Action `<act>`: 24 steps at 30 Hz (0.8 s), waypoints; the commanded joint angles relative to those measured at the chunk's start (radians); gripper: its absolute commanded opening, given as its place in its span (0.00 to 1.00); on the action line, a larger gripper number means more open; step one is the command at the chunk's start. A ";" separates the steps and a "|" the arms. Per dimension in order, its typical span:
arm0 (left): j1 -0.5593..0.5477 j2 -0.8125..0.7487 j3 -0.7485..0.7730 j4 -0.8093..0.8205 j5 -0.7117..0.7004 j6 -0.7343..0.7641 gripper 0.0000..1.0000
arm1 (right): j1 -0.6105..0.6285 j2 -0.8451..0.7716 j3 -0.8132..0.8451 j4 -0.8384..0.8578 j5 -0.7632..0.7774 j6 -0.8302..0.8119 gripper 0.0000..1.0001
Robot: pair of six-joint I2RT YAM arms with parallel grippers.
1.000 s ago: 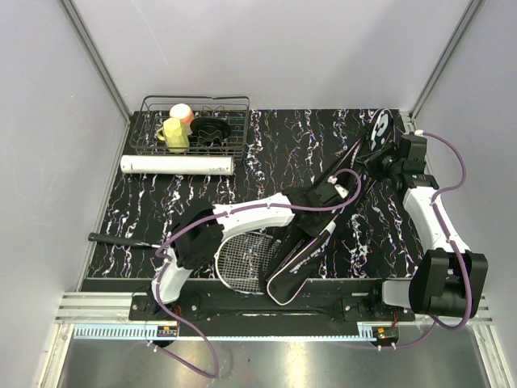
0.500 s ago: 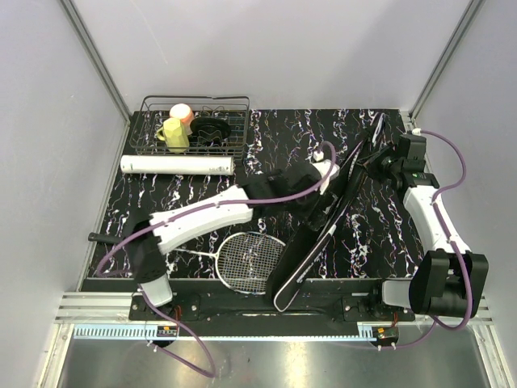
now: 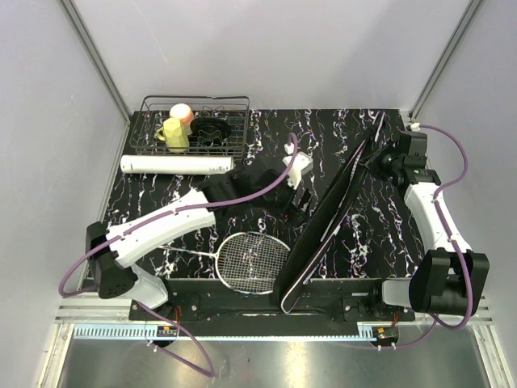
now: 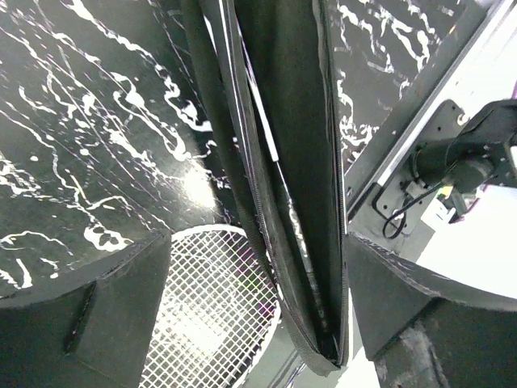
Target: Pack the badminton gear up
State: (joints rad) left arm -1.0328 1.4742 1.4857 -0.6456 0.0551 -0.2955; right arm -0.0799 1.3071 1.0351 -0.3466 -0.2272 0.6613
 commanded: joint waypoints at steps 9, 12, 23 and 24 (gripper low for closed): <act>-0.006 0.299 -0.055 0.146 0.054 -0.008 0.67 | 0.005 0.038 0.086 0.021 -0.001 -0.006 0.00; 0.002 0.345 0.010 0.115 -0.053 -0.007 0.34 | 0.003 0.063 0.101 0.015 0.029 -0.035 0.00; 0.054 0.335 0.144 0.017 -0.135 -0.011 0.51 | 0.005 0.193 0.293 -0.126 0.149 -0.216 0.00; 0.056 0.272 0.118 0.024 -0.139 -0.011 0.65 | 0.005 0.204 0.298 -0.129 0.143 -0.221 0.00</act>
State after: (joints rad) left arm -1.0058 1.8633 1.6276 -0.6353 -0.0402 -0.3069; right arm -0.0784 1.4773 1.2461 -0.4358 -0.1123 0.5148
